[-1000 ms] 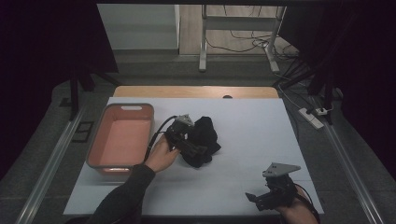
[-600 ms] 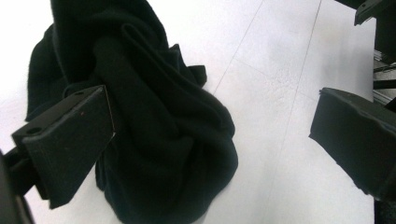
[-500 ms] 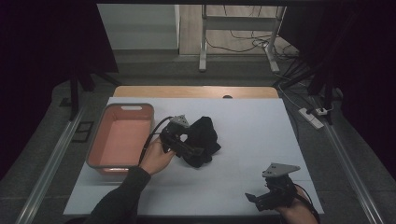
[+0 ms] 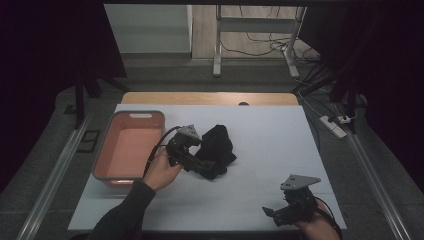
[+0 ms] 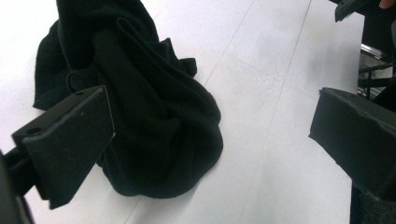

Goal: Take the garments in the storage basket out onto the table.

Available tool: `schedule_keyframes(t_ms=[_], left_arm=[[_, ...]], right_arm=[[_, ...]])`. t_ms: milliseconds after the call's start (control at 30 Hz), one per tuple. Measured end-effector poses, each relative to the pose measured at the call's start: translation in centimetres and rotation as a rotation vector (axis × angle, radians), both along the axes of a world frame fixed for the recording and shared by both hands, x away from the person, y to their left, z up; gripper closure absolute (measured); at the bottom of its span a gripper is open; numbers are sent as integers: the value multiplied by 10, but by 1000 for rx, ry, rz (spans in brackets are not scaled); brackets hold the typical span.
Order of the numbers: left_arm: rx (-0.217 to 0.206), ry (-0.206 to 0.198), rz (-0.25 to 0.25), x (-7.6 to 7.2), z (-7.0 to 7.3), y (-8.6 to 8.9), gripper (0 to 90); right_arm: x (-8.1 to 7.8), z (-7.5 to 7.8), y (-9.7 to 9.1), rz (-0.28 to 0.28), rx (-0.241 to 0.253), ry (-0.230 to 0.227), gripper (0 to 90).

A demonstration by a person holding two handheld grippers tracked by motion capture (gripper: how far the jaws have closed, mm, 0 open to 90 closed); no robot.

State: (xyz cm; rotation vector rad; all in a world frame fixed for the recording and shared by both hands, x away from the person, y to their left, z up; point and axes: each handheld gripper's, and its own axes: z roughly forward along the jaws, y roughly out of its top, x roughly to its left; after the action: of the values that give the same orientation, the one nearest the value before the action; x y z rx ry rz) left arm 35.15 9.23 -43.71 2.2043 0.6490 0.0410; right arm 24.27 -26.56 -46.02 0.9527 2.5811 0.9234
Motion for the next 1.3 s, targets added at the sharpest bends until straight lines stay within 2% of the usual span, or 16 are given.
schedule_keyframes(t_ms=[633,1133,1300], left_arm=[[-4,5,16,-20,2,6,0],[-24,10,18,-35,4,15,0],[-43,13,26,-39,5,21,0]], right_arm=[[0,0,0,-6,6,-2,3],[1,1,-2,-15,25,-3,2],[1,1,-3,-17,32,1,2]])
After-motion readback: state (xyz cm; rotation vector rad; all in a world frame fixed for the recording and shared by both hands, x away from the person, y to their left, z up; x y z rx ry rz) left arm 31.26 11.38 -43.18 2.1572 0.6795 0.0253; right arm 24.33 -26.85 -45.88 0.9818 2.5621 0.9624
